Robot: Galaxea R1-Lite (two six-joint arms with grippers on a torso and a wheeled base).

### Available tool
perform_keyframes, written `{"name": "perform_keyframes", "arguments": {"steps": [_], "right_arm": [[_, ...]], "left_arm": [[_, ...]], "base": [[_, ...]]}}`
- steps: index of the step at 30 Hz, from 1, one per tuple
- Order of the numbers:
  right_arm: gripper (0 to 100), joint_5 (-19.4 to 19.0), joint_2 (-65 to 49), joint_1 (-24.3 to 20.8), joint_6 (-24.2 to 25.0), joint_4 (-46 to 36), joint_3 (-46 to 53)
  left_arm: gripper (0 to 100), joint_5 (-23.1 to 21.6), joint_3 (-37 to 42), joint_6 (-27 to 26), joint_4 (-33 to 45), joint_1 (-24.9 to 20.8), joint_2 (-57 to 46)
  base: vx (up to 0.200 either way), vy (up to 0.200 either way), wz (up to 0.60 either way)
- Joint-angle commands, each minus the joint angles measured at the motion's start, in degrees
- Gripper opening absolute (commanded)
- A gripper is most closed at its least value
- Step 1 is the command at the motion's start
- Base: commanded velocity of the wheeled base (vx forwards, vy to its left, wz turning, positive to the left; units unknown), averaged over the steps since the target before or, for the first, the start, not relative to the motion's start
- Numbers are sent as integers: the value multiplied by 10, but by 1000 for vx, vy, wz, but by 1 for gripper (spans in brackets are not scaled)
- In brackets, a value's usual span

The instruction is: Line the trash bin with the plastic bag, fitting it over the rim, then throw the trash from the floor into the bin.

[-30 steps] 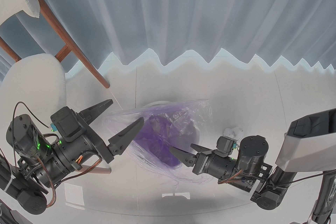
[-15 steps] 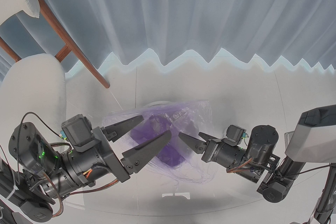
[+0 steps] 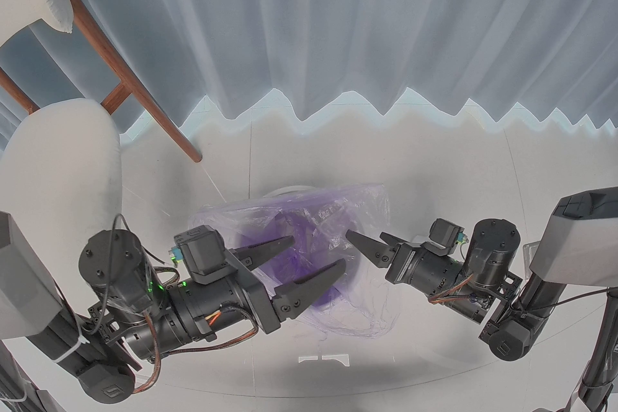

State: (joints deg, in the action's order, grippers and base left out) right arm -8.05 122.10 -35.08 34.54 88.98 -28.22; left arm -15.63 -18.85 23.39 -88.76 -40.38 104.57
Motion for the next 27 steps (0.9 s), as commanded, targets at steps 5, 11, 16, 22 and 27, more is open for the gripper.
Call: {"name": "perform_keyframes", "arguments": {"steps": [5, 11, 16, 22, 27], "right_arm": [[100, -2, 26, 8, -9, 9, 0], [100, -2, 48, 5, -18, 10, 1], [100, -2, 59, 3, -30, 10, 5], [100, 2, 89, 3, -38, 10, -9], [100, 13, 98, 4, -46, 10, -11]], "left_arm": [[100, -3, -20, 0, 0, 10, 74], [100, -2, -43, -1, 0, 19, 111], [100, -2, -66, 0, 0, 35, 136], [100, 2, -96, 0, 0, 47, 145], [100, 2, -97, -6, -1, 43, 139]], "base": [[0, 0, 0], [0, 0, 0], [0, 0, 0], [0, 0, 0], [0, 0, 0]]}}
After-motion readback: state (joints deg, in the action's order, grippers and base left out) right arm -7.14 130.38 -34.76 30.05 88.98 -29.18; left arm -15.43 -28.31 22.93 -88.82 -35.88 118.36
